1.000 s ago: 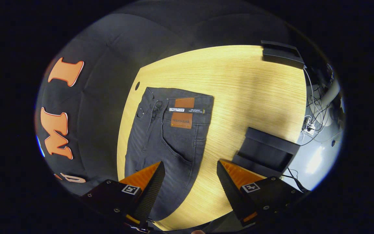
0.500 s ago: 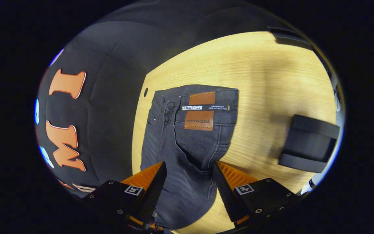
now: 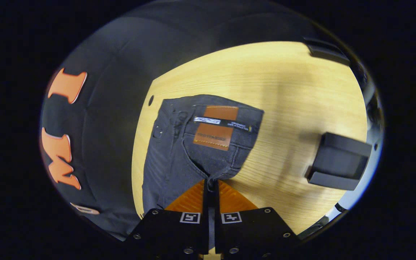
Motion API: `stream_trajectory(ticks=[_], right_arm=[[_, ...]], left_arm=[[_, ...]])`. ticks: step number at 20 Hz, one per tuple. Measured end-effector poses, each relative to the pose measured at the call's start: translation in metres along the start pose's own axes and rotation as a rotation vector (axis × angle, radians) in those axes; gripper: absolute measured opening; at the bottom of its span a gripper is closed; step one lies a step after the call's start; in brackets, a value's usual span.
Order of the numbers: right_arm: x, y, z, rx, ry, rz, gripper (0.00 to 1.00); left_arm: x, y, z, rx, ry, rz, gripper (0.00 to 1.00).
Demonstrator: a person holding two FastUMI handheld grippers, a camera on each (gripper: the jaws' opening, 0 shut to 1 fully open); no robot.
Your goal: Grasp the waist and the cuffs of the jeans and fold them to make the two legs overlap; first hold the waist and fold one-third of the jeans toward the cuffs, then hold the cuffs and fold the remaining one-third in the same direction to finish folding.
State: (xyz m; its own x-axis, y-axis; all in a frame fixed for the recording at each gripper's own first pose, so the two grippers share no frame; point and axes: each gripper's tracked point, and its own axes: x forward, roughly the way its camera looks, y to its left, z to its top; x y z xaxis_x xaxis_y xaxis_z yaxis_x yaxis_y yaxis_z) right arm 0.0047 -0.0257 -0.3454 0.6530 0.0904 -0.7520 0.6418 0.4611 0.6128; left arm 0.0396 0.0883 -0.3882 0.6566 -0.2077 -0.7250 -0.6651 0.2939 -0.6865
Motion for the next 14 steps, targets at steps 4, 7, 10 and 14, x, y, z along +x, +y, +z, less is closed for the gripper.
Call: stream_trajectory(ticks=[4,7,10,14], right_arm=[[-0.032,0.015,0.008,0.048,0.045,0.038,0.07],[-0.040,0.042,0.011,0.064,0.052,0.025,0.07],[-0.049,0.081,0.017,0.043,0.038,0.037,0.07],[-0.046,0.127,0.027,0.053,0.044,0.037,0.07]], left_arm=[[-0.024,-0.019,0.001,0.012,-0.020,0.054,0.08],[-0.038,-0.010,0.006,-0.040,0.024,0.223,0.08],[-0.036,-0.036,0.009,-0.004,0.078,0.244,0.06],[-0.028,-0.066,0.021,0.056,0.076,0.354,0.05]])
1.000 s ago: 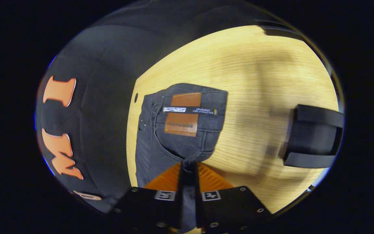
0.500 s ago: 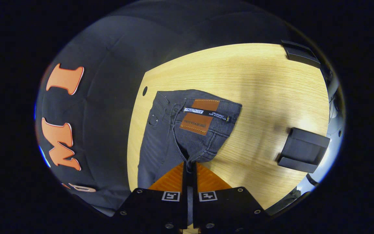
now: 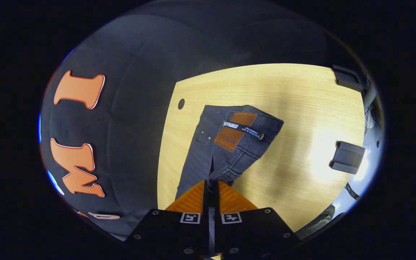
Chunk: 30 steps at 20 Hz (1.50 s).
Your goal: Grasp the waist and the cuffs of the jeans and fold them to make the two legs overlap; first hold the waist and fold one-third of the jeans toward the cuffs, then hold the cuffs and fold the remaining one-third in the same direction to finish folding.
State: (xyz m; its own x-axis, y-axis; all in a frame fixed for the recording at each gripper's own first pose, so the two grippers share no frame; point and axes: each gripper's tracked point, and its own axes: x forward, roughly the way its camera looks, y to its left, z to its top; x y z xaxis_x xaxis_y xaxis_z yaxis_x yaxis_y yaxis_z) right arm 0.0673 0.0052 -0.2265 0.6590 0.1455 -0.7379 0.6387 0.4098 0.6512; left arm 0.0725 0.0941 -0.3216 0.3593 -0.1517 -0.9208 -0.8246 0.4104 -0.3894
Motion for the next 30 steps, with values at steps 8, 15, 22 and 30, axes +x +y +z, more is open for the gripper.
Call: stream_trajectory(ticks=[8,15,22,30], right_arm=[[0.076,0.071,0.021,0.025,0.049,-0.013,0.07],[0.166,0.109,0.037,-0.028,0.060,-0.039,0.07],[0.110,0.162,0.053,-0.195,-0.053,0.188,0.98],[0.025,0.084,0.047,-0.238,-0.117,0.215,0.97]], left_arm=[[0.065,-0.099,0.029,0.080,0.014,0.126,0.05],[0.129,-0.183,0.048,0.120,0.042,0.073,0.24],[0.102,-0.242,0.043,0.262,-0.036,-0.153,0.98],[0.033,-0.241,0.016,0.370,-0.086,-0.459,0.98]])
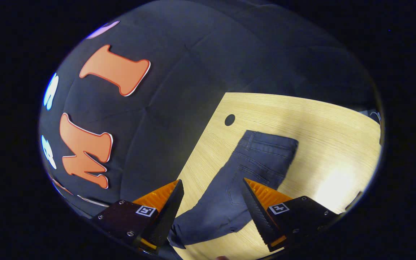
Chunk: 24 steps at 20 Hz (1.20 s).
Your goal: Grasp the waist and the cuffs of the jeans and fold them to make the two legs overlap; first hold the waist and fold one-third of the jeans toward the cuffs, then hold the cuffs and fold the remaining one-third in the same direction to finish folding.
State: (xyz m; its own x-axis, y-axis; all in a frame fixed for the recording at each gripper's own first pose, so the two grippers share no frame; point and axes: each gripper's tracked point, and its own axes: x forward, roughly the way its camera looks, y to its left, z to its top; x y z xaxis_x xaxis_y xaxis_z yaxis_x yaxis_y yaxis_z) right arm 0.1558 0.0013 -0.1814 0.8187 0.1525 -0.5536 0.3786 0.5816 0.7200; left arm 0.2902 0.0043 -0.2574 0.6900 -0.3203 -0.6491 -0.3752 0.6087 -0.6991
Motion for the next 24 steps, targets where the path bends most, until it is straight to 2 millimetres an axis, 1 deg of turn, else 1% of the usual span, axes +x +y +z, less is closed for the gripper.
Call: stream_trajectory(ticks=[1,2,4,5,6,8,9,10,11,12,13,14,15,17,19,22,24], right_arm=[[-0.009,-0.008,-0.002,0.020,-0.006,0.007,0.97],[-0.015,-0.018,-0.003,0.033,-0.015,0.004,0.97],[-0.029,-0.051,-0.009,0.057,-0.033,-0.038,0.97],[-0.033,-0.062,-0.010,0.069,-0.034,-0.048,0.97],[-0.034,-0.073,-0.013,0.075,-0.033,-0.056,0.98],[-0.031,-0.094,-0.018,0.075,-0.036,-0.093,0.97],[-0.026,-0.104,-0.020,0.071,-0.035,-0.109,0.98],[-0.020,-0.109,-0.021,0.061,-0.032,-0.116,0.98],[-0.013,-0.114,-0.022,0.052,-0.025,-0.120,0.98],[-0.003,-0.119,-0.023,0.054,-0.015,-0.125,0.98],[0.008,-0.120,-0.022,0.063,-0.008,-0.120,0.98],[0.017,-0.120,-0.018,0.077,-0.008,-0.114,0.98],[0.028,-0.123,-0.017,0.082,-0.012,-0.121,0.98],[0.048,-0.128,-0.008,0.103,-0.021,-0.136,0.98],[0.063,-0.136,-0.001,0.135,-0.031,-0.141,0.98],[0.087,-0.148,0.007,0.150,-0.049,-0.178,0.98],[0.097,-0.140,0.014,0.170,-0.063,-0.153,0.97]], left_arm=[[-0.014,-0.002,-0.006,0.012,-0.004,-0.019,0.98],[-0.030,-0.001,-0.018,0.035,-0.016,-0.027,0.98],[-0.052,0.005,-0.034,0.099,-0.026,-0.034,0.98],[-0.062,0.006,-0.041,0.130,-0.033,-0.037,0.98],[-0.070,0.004,-0.049,0.158,-0.042,-0.045,0.98],[-0.083,0.008,-0.054,0.207,-0.082,-0.041,0.98],[-0.087,0.007,-0.057,0.226,-0.094,-0.045,0.98],[-0.094,0.006,-0.064,0.239,-0.094,-0.059,0.98],[-0.098,0.004,-0.068,0.245,-0.092,-0.076,0.94],[-0.102,0.004,-0.072,0.251,-0.091,-0.083,0.98],[-0.105,0.006,-0.074,0.261,-0.093,-0.083,0.98],[-0.108,0.008,-0.076,0.273,-0.100,-0.079,0.94],[-0.109,0.007,-0.078,0.278,-0.104,-0.072,0.98],[-0.114,0.007,-0.084,0.281,-0.094,-0.067,0.98],[-0.120,0.008,-0.088,0.289,-0.090,-0.069,0.98],[-0.125,0.008,-0.088,0.297,-0.103,-0.069,0.98],[-0.125,0.010,-0.087,0.296,-0.109,-0.059,0.98]])
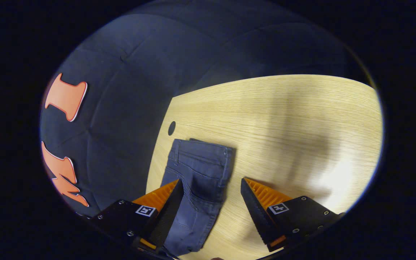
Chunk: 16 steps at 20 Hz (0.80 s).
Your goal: Grasp the waist and the cuffs of the jeans and fold them to make the two legs overlap; first hold the waist and fold one-third of the jeans toward the cuffs, then hold the cuffs and fold the remaining one-third in the same direction to finish folding.
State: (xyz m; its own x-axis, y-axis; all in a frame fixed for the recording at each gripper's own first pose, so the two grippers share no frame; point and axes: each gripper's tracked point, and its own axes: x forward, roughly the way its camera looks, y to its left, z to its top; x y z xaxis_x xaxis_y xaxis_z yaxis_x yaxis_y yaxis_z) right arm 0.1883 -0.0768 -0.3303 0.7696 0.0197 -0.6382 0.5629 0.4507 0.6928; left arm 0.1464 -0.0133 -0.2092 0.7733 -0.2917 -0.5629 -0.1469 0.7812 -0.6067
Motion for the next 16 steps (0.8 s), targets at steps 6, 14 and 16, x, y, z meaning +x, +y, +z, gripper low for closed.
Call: stream_trajectory(ticks=[6,14,16], right_arm=[[0.026,-0.001,0.007,-0.045,-0.026,-0.042,0.61],[-0.030,0.084,0.008,-0.305,-0.166,0.019,0.22],[-0.052,0.123,-0.002,-0.316,-0.184,0.098,0.21]], left_arm=[[-0.004,0.015,-0.006,-0.033,0.007,0.040,0.98],[-0.009,0.052,0.007,-0.110,-0.005,0.060,0.98],[-0.014,0.064,0.014,-0.130,-0.012,0.058,0.98]])
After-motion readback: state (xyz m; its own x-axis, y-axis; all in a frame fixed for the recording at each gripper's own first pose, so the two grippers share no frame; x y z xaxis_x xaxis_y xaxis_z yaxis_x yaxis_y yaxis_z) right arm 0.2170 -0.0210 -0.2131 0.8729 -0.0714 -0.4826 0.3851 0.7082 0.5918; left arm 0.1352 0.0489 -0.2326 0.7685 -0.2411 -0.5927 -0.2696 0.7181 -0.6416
